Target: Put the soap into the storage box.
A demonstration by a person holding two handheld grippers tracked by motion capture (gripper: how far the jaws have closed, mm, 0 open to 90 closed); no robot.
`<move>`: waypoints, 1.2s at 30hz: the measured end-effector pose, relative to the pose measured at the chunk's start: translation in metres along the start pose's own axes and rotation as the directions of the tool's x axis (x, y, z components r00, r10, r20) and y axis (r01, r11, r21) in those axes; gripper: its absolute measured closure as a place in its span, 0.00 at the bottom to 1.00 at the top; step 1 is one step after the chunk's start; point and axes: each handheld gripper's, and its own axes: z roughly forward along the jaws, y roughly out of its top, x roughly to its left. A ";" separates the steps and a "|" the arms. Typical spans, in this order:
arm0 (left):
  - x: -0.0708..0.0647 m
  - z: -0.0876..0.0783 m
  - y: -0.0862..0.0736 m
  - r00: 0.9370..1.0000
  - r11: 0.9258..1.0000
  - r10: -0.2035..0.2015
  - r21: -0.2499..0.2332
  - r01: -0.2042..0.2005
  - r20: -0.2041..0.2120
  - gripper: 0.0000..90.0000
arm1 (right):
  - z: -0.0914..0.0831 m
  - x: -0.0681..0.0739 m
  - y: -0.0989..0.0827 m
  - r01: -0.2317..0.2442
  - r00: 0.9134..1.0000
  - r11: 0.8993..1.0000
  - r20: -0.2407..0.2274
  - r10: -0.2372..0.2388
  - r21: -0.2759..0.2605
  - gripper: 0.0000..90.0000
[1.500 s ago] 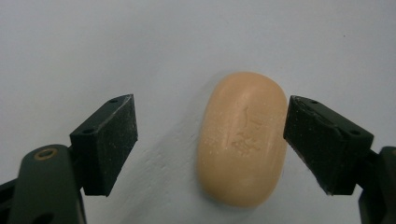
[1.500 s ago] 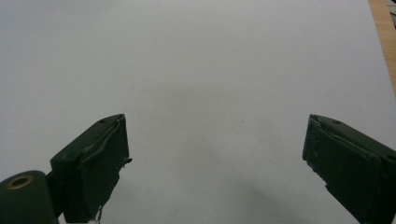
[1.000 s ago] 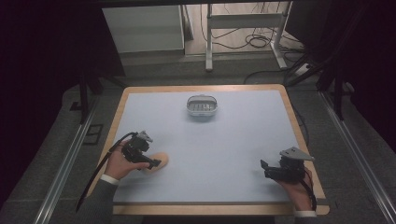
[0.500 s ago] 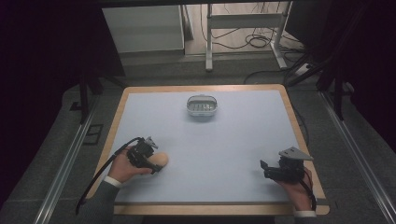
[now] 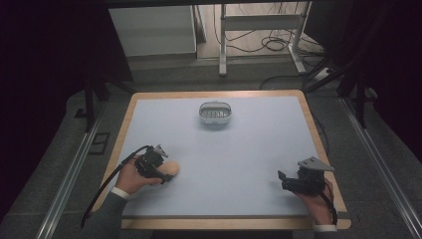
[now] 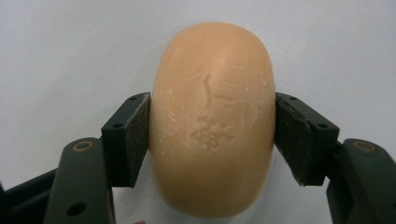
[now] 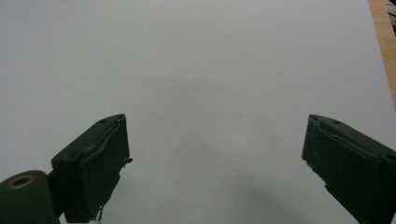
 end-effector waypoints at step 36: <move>0.008 -0.024 0.046 0.999 0.998 0.036 -0.057 -0.037 -0.028 0.36 | 0.003 -0.003 -0.003 -0.004 1.000 1.000 0.010 0.004 0.013 0.08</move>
